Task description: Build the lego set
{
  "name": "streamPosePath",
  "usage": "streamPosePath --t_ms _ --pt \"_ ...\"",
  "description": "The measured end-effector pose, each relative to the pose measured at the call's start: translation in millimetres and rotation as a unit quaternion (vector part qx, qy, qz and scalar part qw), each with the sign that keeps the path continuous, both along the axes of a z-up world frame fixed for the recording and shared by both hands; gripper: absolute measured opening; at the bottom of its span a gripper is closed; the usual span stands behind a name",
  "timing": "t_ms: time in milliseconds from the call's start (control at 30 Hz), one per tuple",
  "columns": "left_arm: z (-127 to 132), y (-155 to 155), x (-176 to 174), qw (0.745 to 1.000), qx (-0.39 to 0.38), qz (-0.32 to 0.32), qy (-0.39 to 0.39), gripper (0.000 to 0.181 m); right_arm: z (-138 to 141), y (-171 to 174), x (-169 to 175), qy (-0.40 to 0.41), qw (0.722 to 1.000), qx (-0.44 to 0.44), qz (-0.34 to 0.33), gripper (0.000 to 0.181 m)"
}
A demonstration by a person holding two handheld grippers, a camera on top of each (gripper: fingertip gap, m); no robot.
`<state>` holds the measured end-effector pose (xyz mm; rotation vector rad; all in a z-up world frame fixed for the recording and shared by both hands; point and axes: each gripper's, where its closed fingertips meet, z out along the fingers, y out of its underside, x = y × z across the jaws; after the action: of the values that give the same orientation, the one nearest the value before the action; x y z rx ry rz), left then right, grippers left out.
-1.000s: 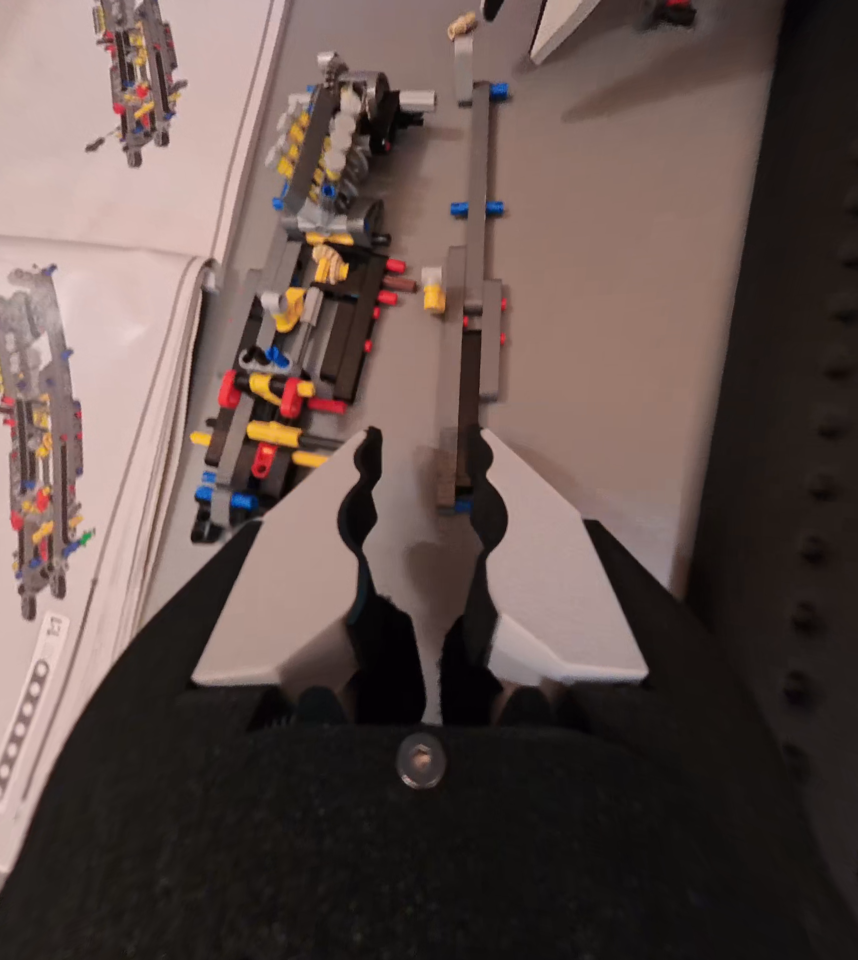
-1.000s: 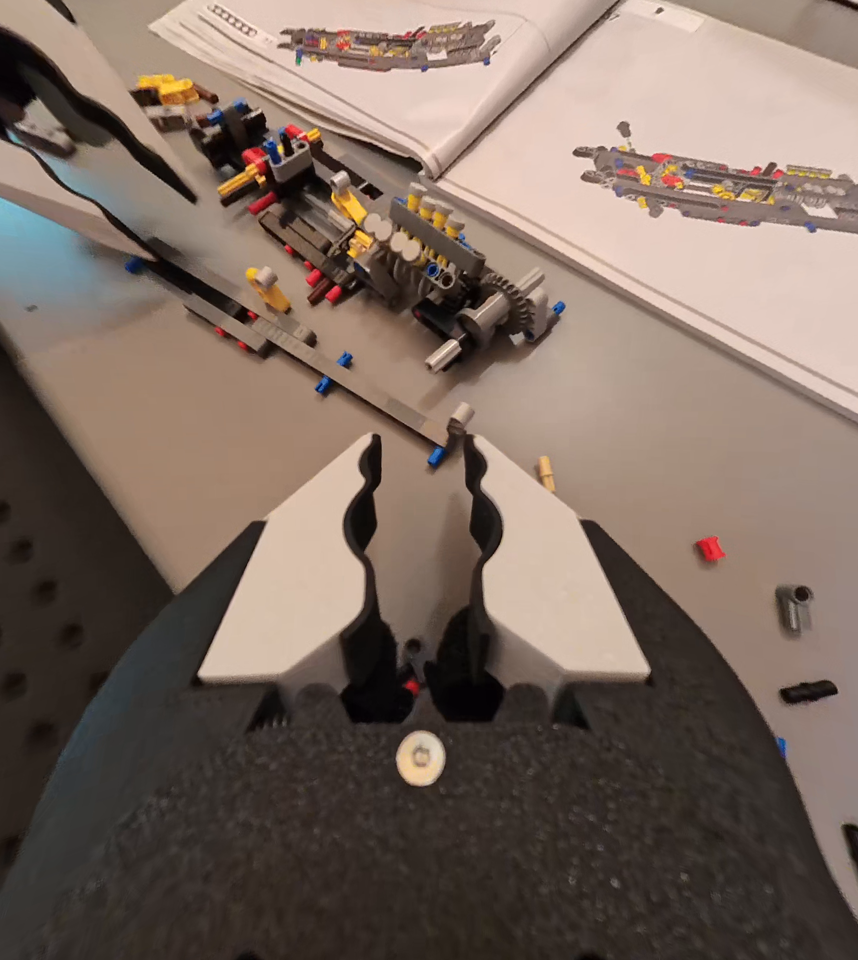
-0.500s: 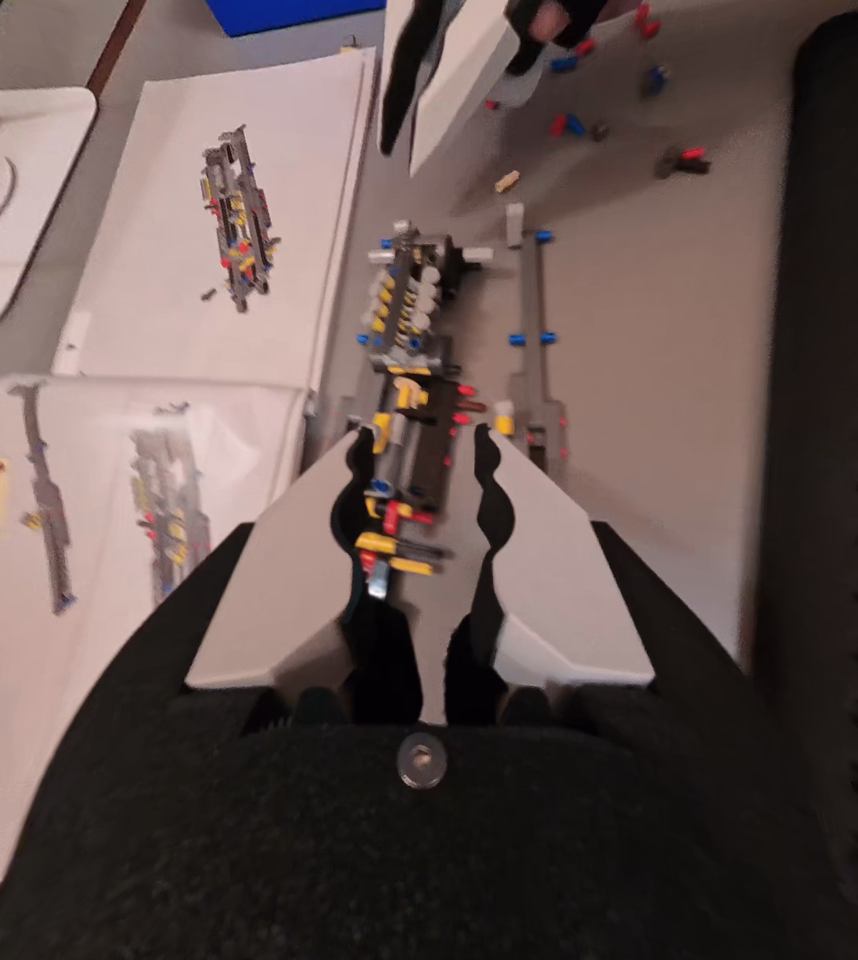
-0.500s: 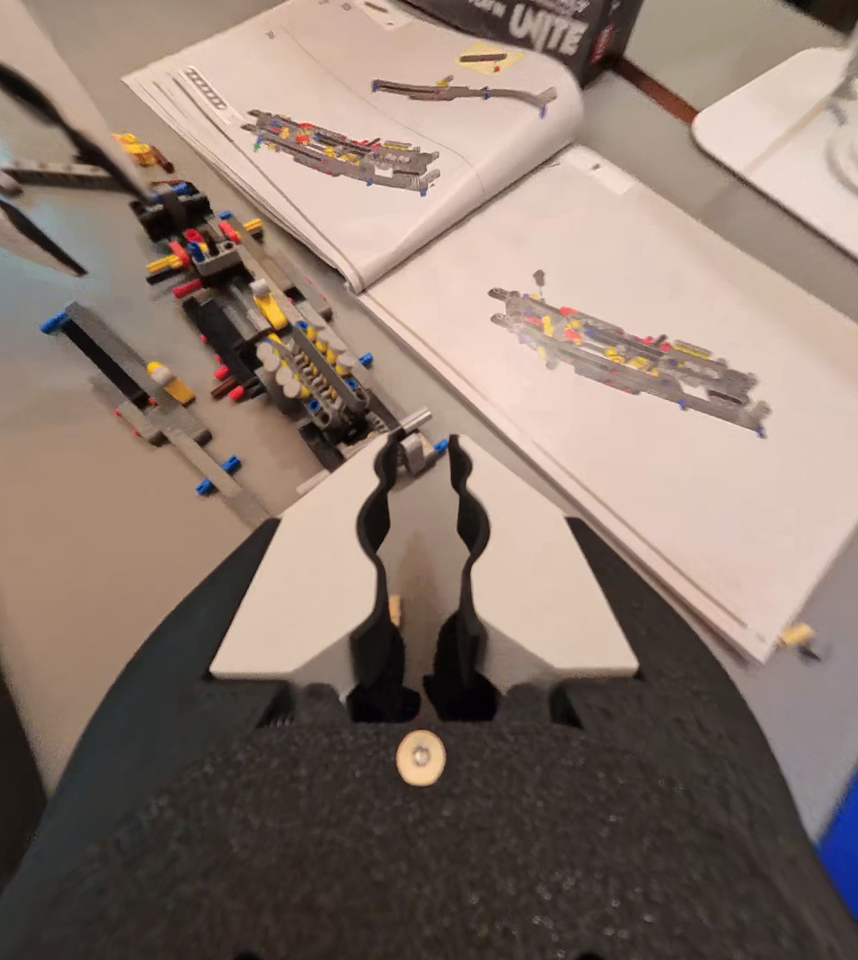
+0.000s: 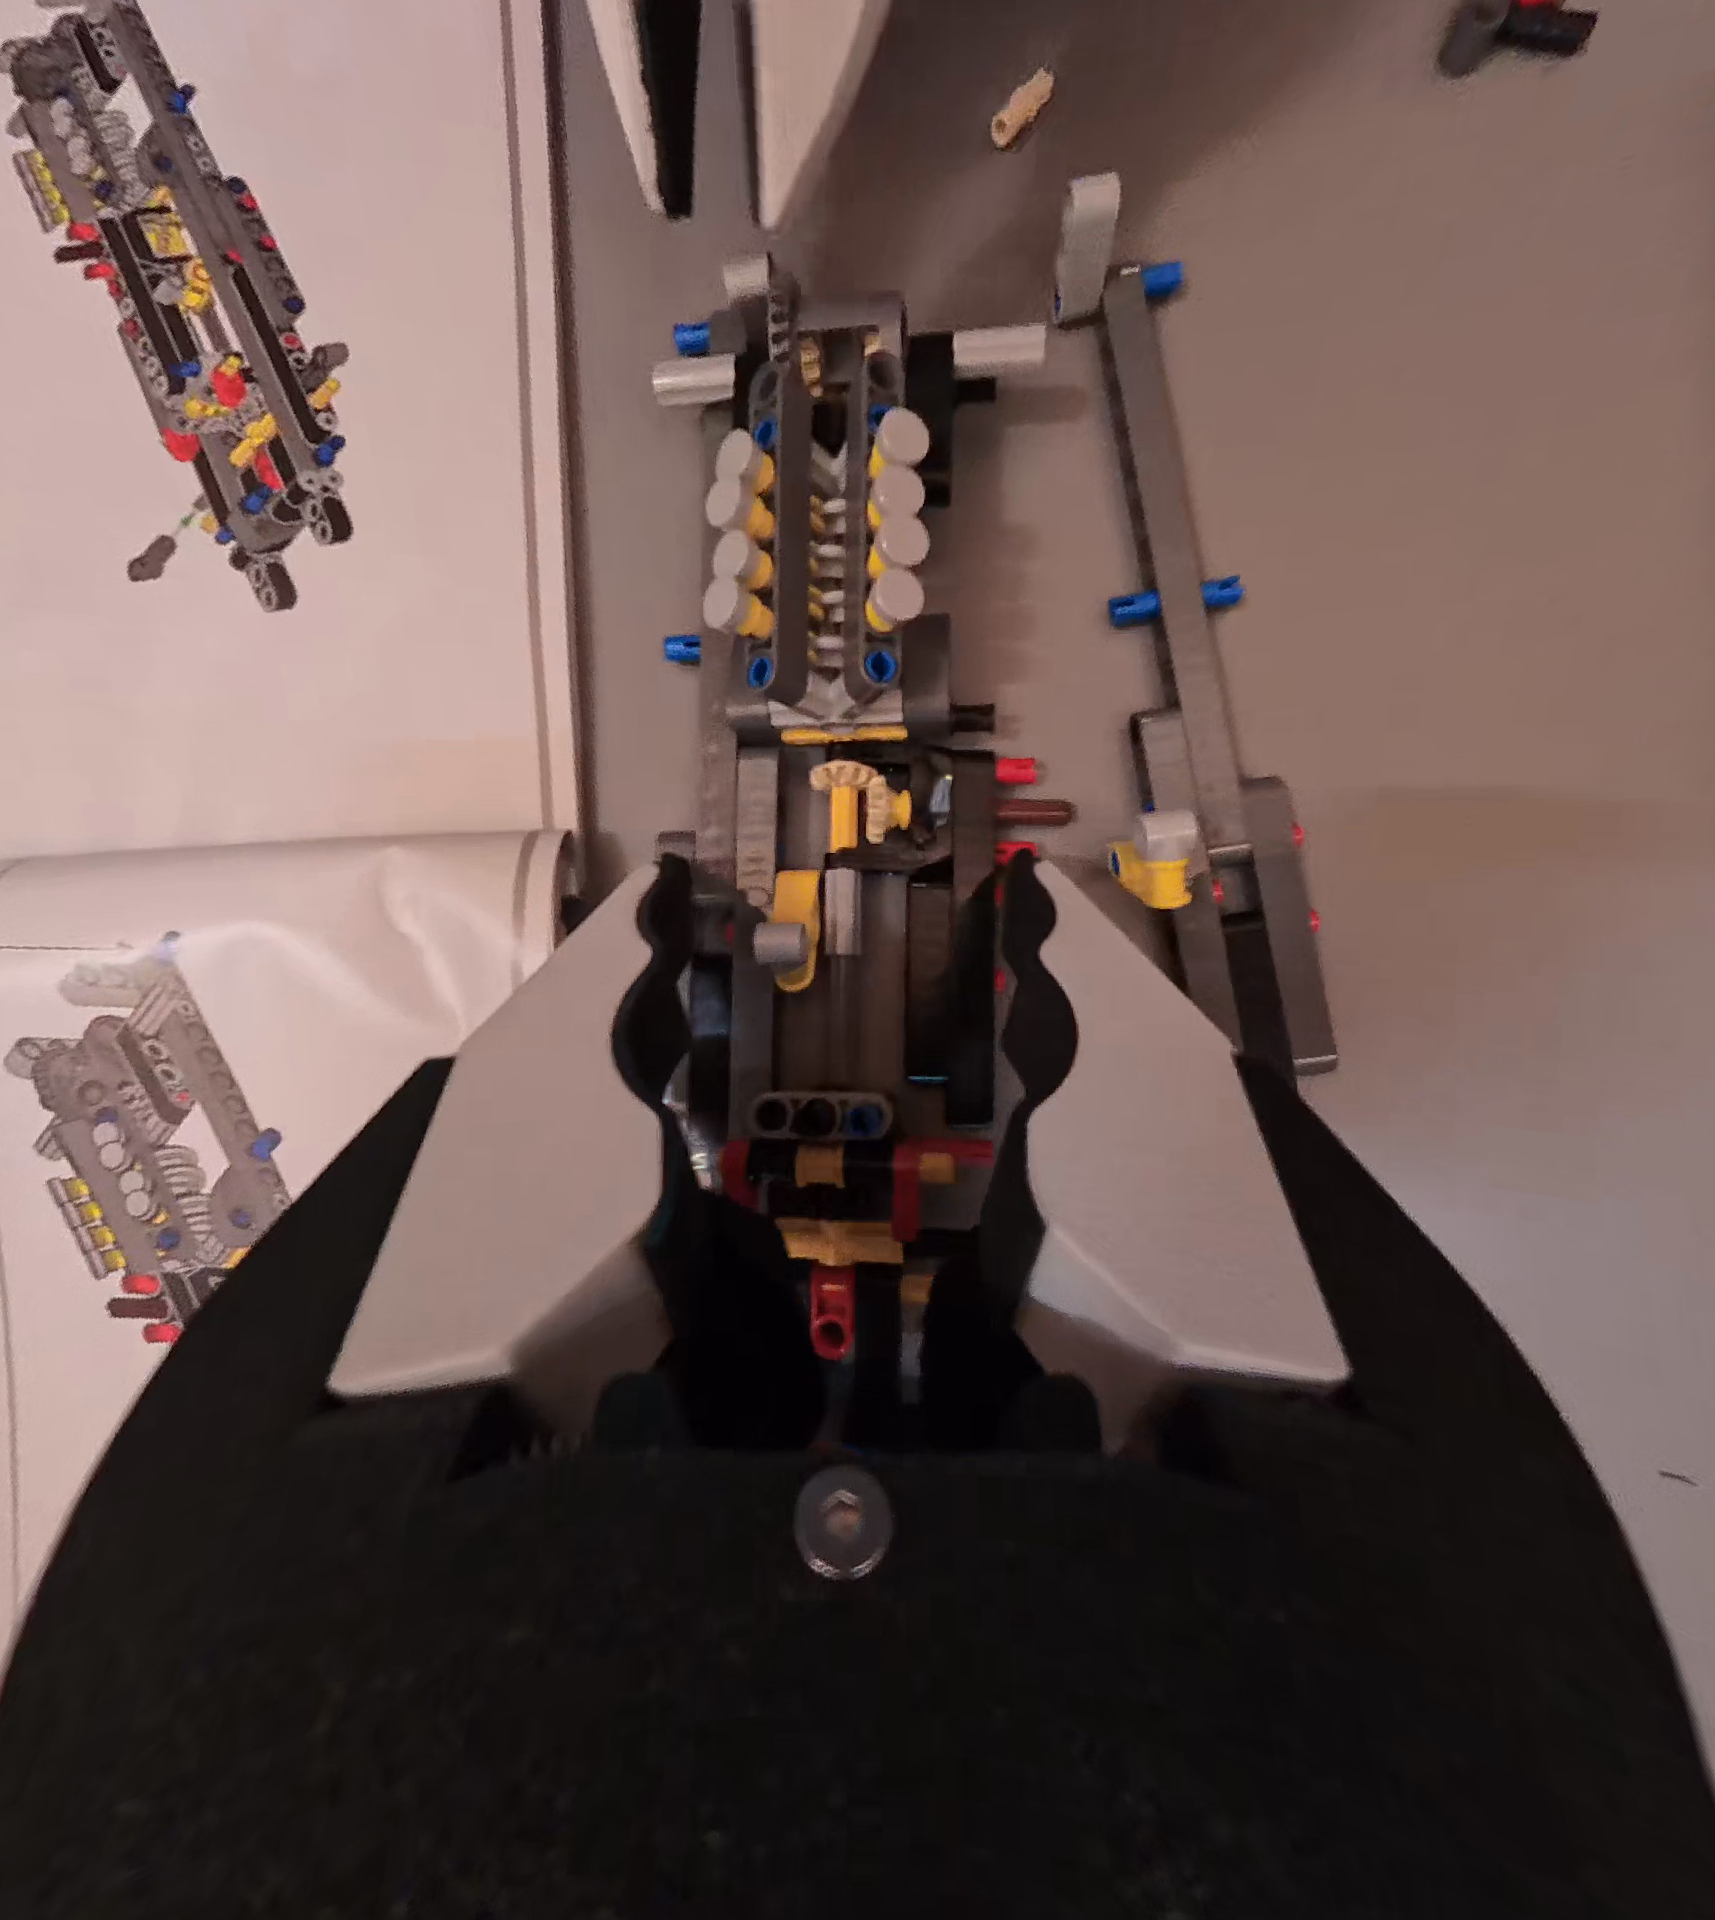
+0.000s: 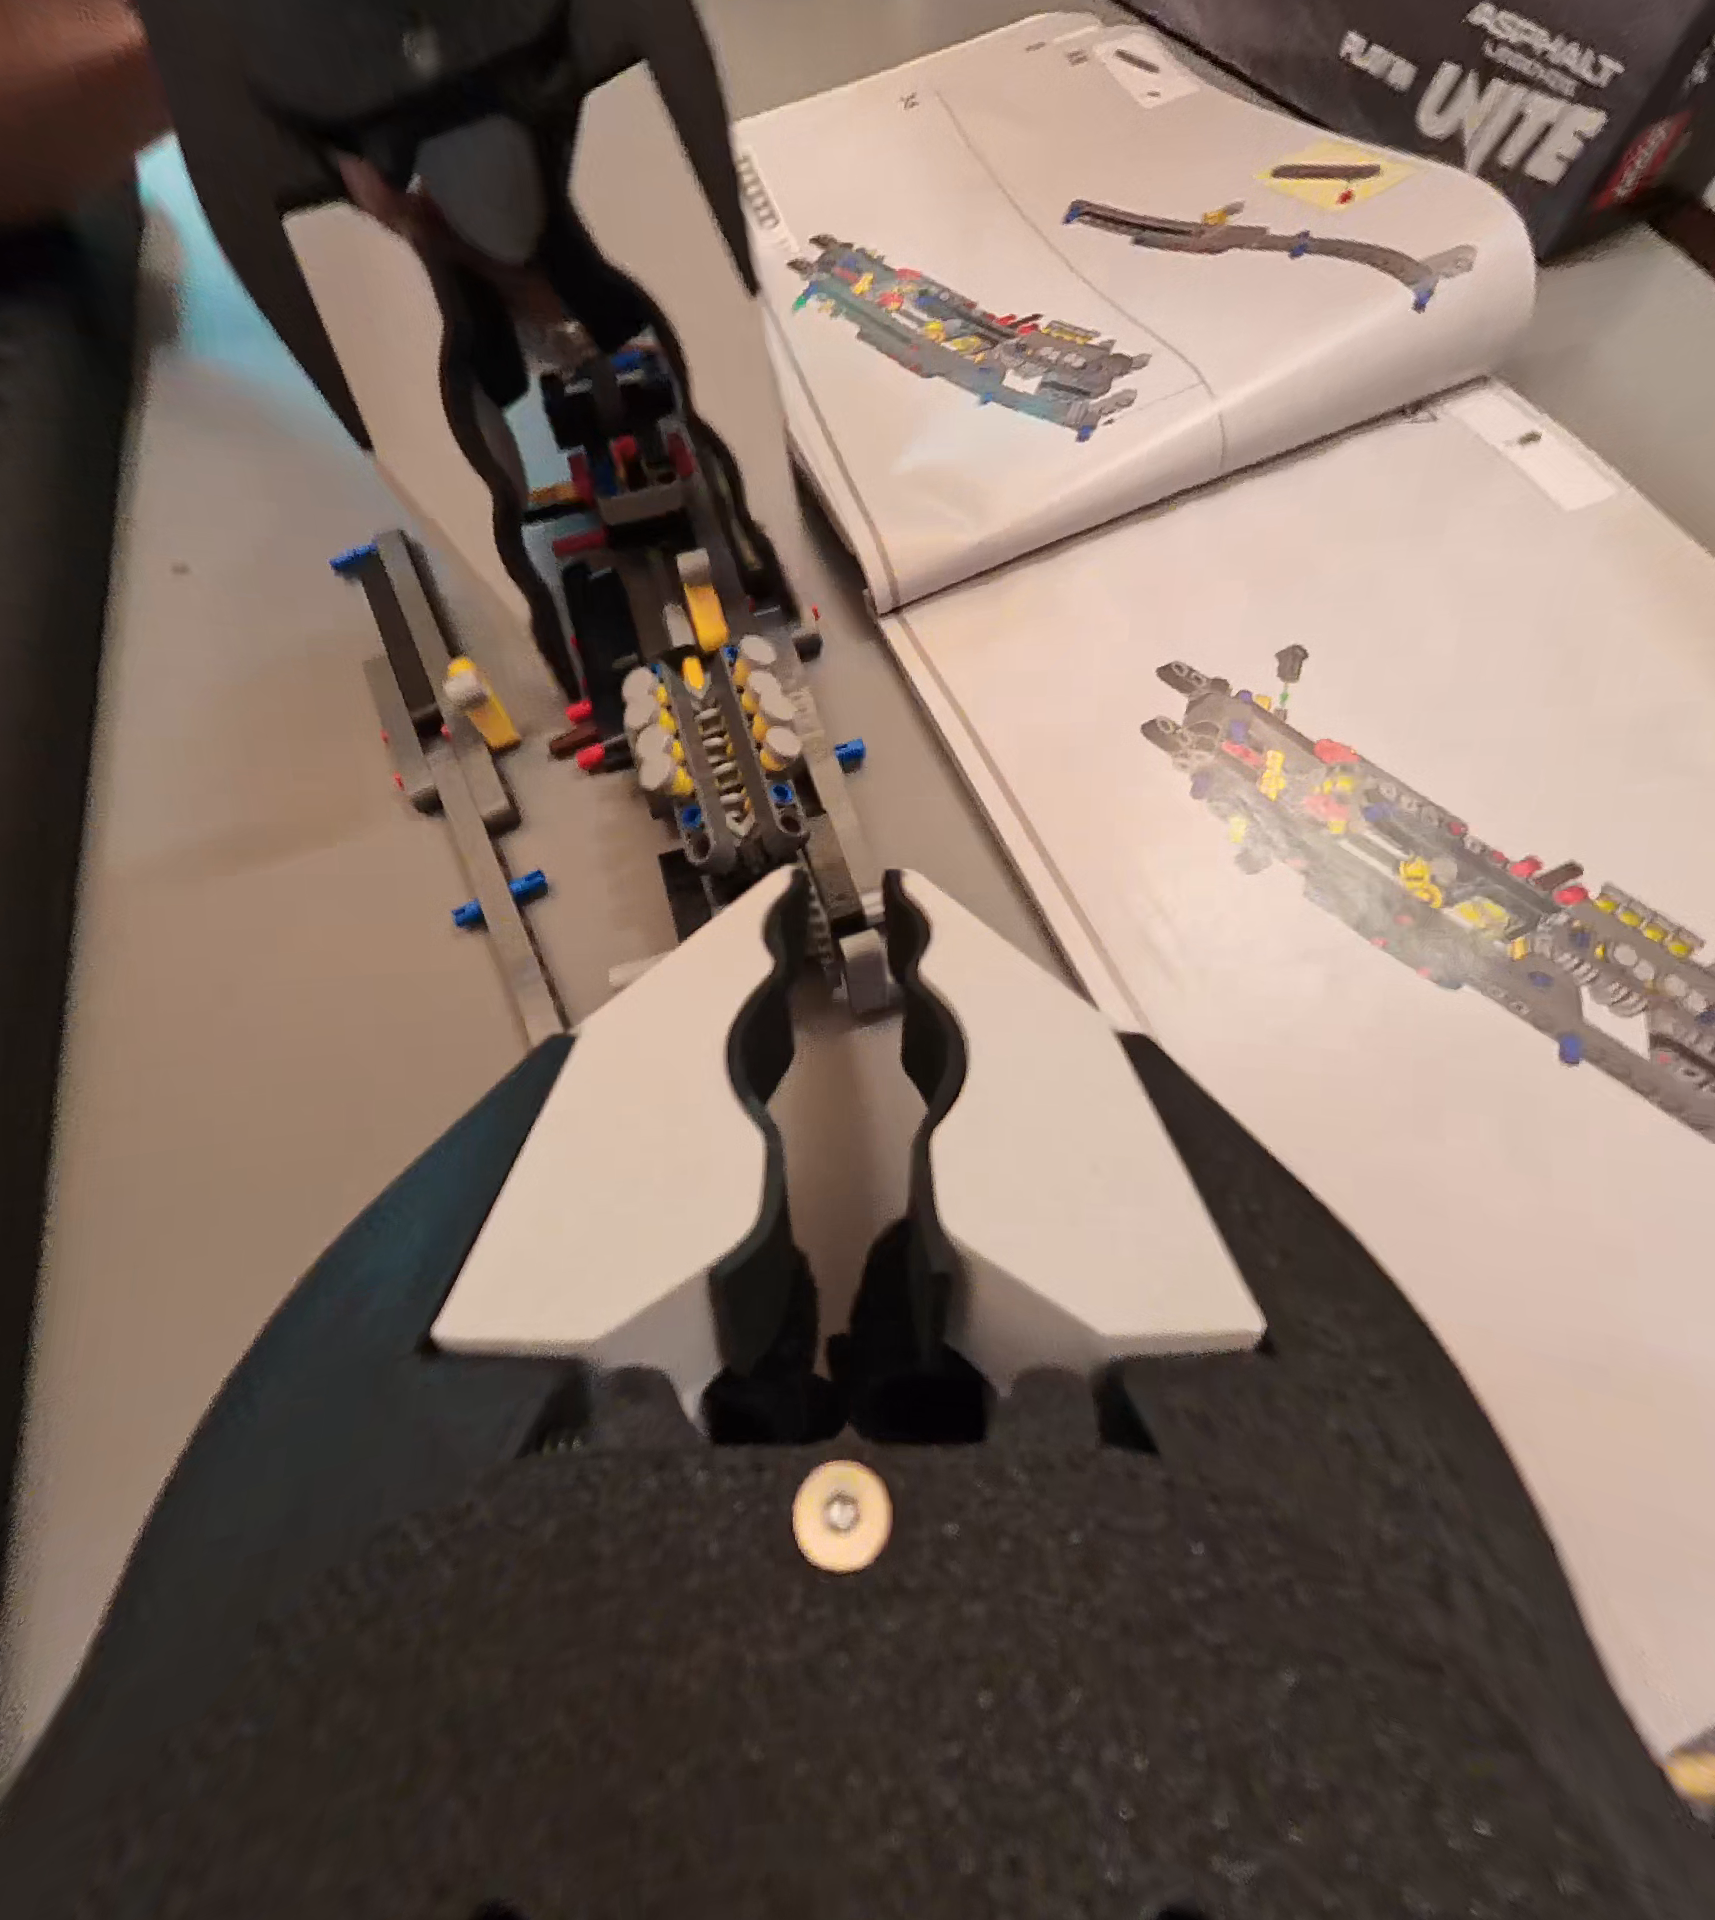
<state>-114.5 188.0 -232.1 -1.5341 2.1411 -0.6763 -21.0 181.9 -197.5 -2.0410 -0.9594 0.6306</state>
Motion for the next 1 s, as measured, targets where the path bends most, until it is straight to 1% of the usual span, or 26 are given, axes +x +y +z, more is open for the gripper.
streamPosePath --t_ms 33,100,167,200,333,433,633,1000 --pt "0 0 0 1.0 -0.003 0.003 -0.002 0.057 0 2 2 0.017 1.0 -0.016 -0.012 0.007" --pt "0 0 1 1.0 -0.002 0.006 -0.004 0.057 -3 5 5 0.042 0.998 -0.047 -0.029 0.004" --pt "0 0 2 1.0 -0.002 0.008 -0.008 0.057 -11 5 9 0.035 0.997 -0.057 -0.034 0.004" --pt "0 0 2 1.0 -0.003 0.009 -0.011 0.057 -14 4 9 0.031 0.997 -0.058 -0.031 0.004" --pt "0 1 3 1.0 -0.009 0.013 -0.02 0.055 -11 3 3 0.061 0.996 -0.067 -0.025 0.003" --pt "0 1 3 1.0 -0.01 0.016 -0.019 0.055 -16 4 3 0.043 0.996 -0.07 -0.025 0.0" --pt "0 1 3 1.0 -0.012 0.019 -0.021 0.053 -16 2 6 0.031 0.997 -0.069 -0.024 0.0" --pt "-1 1 2 0.999 -0.029 0.024 -0.019 0.051 -15 0 13 0.041 0.996 -0.068 -0.03 0.0"
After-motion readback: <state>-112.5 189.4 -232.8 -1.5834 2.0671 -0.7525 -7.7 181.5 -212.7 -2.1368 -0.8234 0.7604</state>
